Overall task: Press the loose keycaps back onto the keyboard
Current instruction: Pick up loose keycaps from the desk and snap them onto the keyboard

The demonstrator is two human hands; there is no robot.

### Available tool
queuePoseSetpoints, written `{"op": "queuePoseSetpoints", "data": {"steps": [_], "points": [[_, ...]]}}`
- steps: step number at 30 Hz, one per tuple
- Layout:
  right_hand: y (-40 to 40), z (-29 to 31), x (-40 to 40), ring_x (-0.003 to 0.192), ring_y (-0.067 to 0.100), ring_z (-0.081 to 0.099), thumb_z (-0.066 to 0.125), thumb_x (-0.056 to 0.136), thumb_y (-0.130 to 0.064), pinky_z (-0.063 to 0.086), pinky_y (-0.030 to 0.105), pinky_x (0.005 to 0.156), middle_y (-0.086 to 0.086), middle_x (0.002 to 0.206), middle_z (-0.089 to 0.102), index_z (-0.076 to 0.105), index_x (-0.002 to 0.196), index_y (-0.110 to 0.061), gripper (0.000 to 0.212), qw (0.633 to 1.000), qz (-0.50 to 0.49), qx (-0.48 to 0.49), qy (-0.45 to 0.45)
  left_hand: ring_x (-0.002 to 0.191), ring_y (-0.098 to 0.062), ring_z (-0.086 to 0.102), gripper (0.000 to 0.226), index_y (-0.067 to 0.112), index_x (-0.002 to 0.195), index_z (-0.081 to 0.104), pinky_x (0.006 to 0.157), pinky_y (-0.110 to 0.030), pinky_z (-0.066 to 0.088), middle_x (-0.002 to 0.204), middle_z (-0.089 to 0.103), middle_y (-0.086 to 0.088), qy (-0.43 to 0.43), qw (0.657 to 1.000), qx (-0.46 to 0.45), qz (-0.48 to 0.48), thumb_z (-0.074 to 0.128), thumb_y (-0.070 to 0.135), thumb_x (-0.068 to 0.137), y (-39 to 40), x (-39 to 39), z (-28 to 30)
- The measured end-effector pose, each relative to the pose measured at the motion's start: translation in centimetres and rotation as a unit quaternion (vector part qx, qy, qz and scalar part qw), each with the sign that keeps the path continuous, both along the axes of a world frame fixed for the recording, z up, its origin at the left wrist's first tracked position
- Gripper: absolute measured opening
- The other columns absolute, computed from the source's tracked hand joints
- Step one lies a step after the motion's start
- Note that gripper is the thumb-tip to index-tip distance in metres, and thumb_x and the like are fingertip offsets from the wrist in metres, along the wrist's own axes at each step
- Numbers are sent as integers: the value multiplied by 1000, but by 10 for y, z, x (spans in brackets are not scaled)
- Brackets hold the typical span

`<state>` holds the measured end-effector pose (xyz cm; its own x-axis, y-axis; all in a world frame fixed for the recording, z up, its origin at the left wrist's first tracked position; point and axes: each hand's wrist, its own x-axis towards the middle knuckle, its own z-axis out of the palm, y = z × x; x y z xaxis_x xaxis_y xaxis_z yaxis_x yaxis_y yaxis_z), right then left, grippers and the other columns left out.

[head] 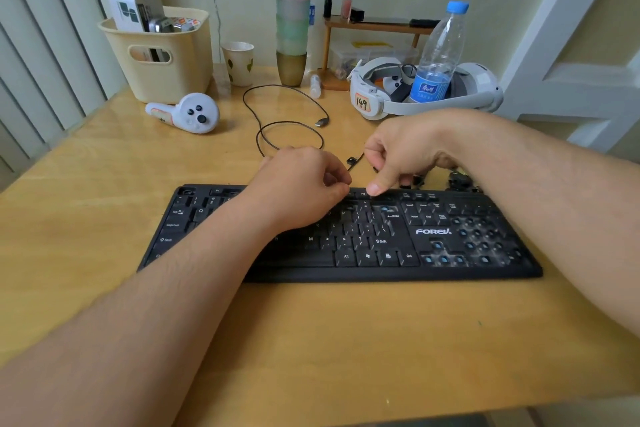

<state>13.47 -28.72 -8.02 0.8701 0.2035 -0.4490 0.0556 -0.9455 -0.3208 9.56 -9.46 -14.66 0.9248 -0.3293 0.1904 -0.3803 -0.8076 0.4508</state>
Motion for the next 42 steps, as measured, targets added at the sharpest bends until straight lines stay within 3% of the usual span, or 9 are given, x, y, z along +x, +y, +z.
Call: {"op": "queuePoseSetpoints", "data": {"steps": [3, 7, 13, 19, 23, 27, 37, 40, 42], "points": [[-4, -1, -5, 64, 19, 51, 94, 71, -29, 35, 29, 53, 7, 72, 59, 58, 74, -18, 37, 1000, -9, 21, -3, 104, -14, 63, 14, 44, 103, 73, 100, -46, 51, 98, 70, 18, 4, 1000, 1, -1, 63, 46, 93, -1, 0, 0], [-1, -8, -9, 67, 19, 48, 93, 70, -42, 40, 31, 59, 3, 76, 59, 61, 78, -19, 39, 999, 9, -31, -18, 103, -14, 64, 14, 44, 102, 73, 100, -45, 51, 98, 70, 18, 6, 1000, 2, 0, 64, 46, 92, -2, -1, 0], [-8, -11, -8, 69, 18, 47, 93, 67, -46, 40, 31, 62, 0, 74, 57, 61, 75, -19, 43, 999, 11, -12, -37, 101, -15, 62, 14, 44, 98, 71, 98, -46, 51, 93, 69, 19, 4, 1000, 1, 16, 63, 53, 91, -7, -5, 1], [-39, 3, -9, 78, 14, 58, 84, 83, -40, 46, 33, 73, -8, 79, 66, 72, 83, -22, 21, 987, -43, 81, -134, 101, -17, 64, 32, 43, 97, 70, 95, -47, 53, 97, 69, 17, 11, 998, 6, 53, 65, 71, 82, -22, -10, 2], [-64, -4, -9, 92, 11, 66, 83, 85, -40, 54, 37, 85, -11, 90, 74, 78, 82, -27, 14, 982, -72, 45, -172, 107, -18, 63, 34, 45, 102, 71, 98, -48, 52, 103, 68, 15, 8, 997, 41, 63, 69, 70, 80, -27, -10, 4], [-63, -18, -11, 86, 9, 67, 85, 80, -48, 54, 33, 76, -13, 86, 74, 77, 76, -27, 23, 981, -73, 12, -177, 103, -15, 62, 34, 44, 102, 71, 99, -47, 50, 96, 66, 19, 17, 997, 25, 69, 63, 72, 85, -26, -11, 6], [-56, -34, -11, 86, 13, 65, 81, 85, -45, 54, 33, 77, -8, 88, 71, 73, 78, -25, 22, 981, -47, -44, -184, 98, -13, 62, 20, 42, 102, 73, 96, -46, 52, 95, 69, 20, 36, 996, -22, 78, 59, 54, 95, -24, -12, 9], [-54, -23, -18, 82, 10, 66, 78, 85, -49, 57, 34, 77, -11, 84, 72, 74, 78, -28, 22, 968, -35, -54, -242, 98, -11, 61, 19, 42, 103, 73, 96, -45, 52, 93, 69, 22, 28, 997, -21, 67, 60, 53, 95, -23, -14, 10], [-53, -16, -32, 78, 2, 63, 76, 87, -51, 53, 28, 71, -15, 80, 70, 75, 81, -33, 19, 955, -19, 5, -297, 99, -8, 62, 18, 42, 106, 72, 96, -43, 52, 93, 69, 23, 11, 998, -36, 55, 60, 52, 96, -24, -16, 10]]}}
